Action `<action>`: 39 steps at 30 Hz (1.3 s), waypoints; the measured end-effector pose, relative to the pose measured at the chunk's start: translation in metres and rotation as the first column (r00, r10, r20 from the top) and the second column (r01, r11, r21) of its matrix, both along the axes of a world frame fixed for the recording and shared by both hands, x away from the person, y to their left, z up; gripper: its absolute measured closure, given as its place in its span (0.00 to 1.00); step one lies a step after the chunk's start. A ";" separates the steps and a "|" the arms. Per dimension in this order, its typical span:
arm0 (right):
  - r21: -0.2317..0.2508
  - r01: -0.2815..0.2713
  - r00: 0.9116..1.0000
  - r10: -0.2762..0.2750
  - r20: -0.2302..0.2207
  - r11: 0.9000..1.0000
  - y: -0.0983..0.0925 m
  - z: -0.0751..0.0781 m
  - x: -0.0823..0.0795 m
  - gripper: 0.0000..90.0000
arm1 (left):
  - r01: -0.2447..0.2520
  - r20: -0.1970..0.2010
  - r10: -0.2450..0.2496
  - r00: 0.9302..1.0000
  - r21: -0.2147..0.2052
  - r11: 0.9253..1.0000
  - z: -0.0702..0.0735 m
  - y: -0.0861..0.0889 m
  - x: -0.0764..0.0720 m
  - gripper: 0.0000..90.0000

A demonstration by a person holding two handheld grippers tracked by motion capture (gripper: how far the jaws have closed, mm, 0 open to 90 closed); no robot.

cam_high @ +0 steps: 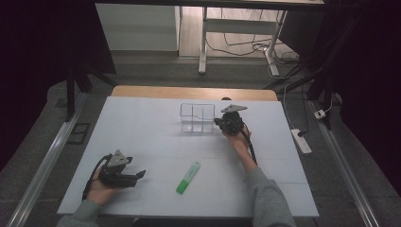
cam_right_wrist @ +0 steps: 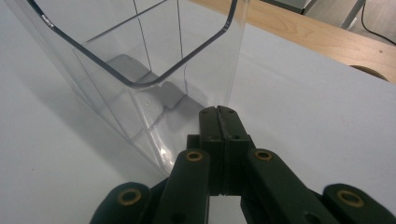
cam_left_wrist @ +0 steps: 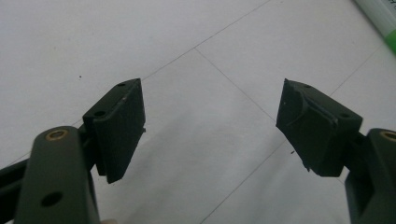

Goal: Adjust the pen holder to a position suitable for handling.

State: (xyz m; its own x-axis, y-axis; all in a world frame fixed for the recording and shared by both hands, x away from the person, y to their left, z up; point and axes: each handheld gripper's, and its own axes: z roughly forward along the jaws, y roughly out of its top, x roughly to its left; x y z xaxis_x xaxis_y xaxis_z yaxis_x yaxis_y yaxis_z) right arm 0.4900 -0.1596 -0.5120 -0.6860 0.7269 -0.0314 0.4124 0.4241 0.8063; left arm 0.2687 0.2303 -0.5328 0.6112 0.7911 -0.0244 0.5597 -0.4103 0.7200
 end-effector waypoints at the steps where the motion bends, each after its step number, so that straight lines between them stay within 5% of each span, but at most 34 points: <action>1: -0.002 -0.003 1.000 0.003 0.000 1.000 0.001 0.000 0.000 0.98 | 0.001 0.000 -0.001 1.000 0.000 1.000 0.000 0.000 0.000 0.27; 15: -0.027 -0.024 1.000 0.024 0.001 0.999 0.001 0.000 -0.002 0.98 | -0.004 0.003 0.004 1.000 -0.004 1.000 0.000 0.001 0.000 0.27; 24: -0.001 -0.040 0.999 0.040 0.007 0.999 -0.013 0.016 -0.018 0.98 | -0.009 0.002 0.009 1.000 -0.003 1.000 0.000 0.002 0.001 0.27; 39: 0.009 -0.111 0.994 0.111 0.008 0.994 -0.041 0.037 -0.047 0.65 | -0.010 0.000 0.010 1.000 -0.006 1.000 0.000 0.004 0.001 0.27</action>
